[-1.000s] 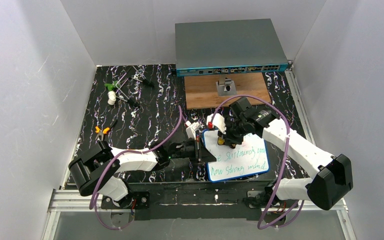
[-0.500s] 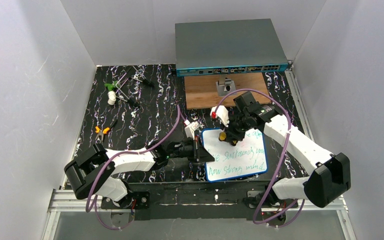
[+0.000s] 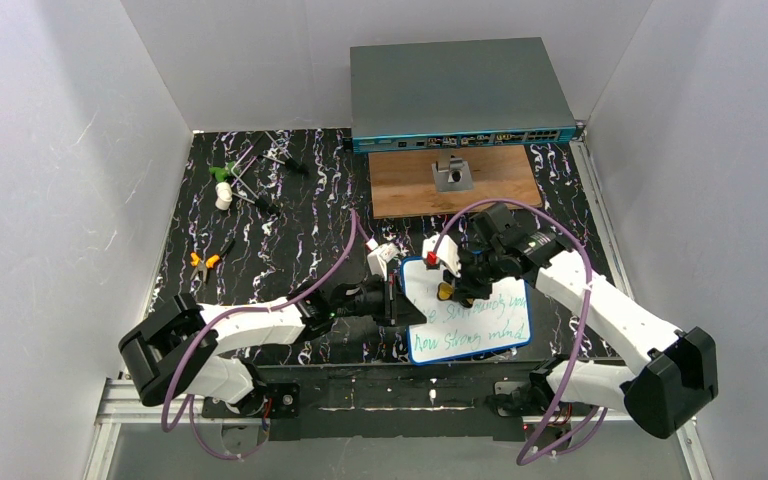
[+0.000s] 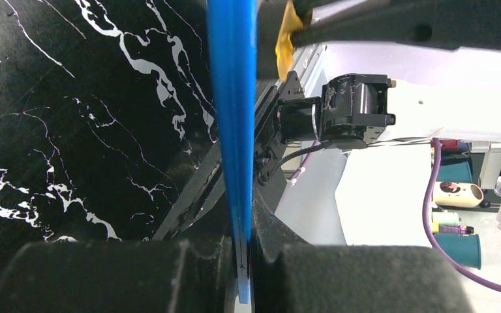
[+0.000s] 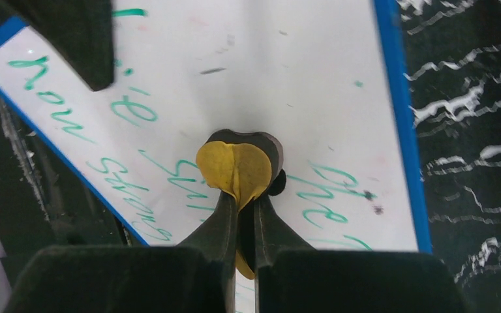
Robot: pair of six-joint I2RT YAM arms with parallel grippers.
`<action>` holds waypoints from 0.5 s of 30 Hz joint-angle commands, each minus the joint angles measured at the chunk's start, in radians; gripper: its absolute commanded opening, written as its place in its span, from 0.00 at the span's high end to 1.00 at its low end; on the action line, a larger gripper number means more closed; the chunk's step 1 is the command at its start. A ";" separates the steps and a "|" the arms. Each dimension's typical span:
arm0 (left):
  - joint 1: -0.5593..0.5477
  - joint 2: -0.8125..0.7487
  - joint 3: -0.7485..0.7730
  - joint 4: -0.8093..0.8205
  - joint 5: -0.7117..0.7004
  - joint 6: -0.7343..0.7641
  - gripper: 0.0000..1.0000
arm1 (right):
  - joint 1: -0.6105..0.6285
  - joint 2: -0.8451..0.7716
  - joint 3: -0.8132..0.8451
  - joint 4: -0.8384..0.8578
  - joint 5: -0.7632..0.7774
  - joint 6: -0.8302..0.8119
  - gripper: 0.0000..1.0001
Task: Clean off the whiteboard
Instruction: Erase the whiteboard at the center of the board.
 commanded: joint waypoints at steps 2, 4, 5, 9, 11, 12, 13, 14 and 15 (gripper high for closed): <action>-0.011 -0.006 0.035 -0.033 0.027 0.069 1.00 | -0.055 -0.024 0.022 0.159 0.166 0.114 0.99; -0.011 0.013 0.041 -0.027 0.037 0.066 1.00 | -0.055 -0.005 0.053 0.172 0.167 0.131 0.99; -0.012 0.023 0.047 -0.026 0.043 0.066 1.00 | -0.055 0.008 0.068 0.173 0.160 0.137 0.99; -0.011 0.041 0.059 -0.022 0.050 0.063 1.00 | -0.042 0.053 0.096 0.148 0.095 0.126 0.99; -0.012 0.039 0.060 -0.026 0.048 0.070 1.00 | -0.013 0.040 0.071 0.115 0.045 0.078 0.99; -0.011 0.038 0.065 -0.033 0.046 0.077 1.00 | 0.003 0.031 0.055 0.089 0.012 0.039 0.99; -0.011 0.035 0.068 -0.044 0.043 0.083 1.00 | 0.014 0.021 0.043 0.050 -0.028 0.002 0.99; -0.011 0.035 0.072 -0.051 0.042 0.087 1.00 | 0.020 0.010 0.024 0.023 -0.073 -0.027 0.99; -0.011 0.033 0.076 -0.056 0.042 0.090 1.00 | 0.021 -0.003 0.004 0.007 -0.087 -0.044 0.99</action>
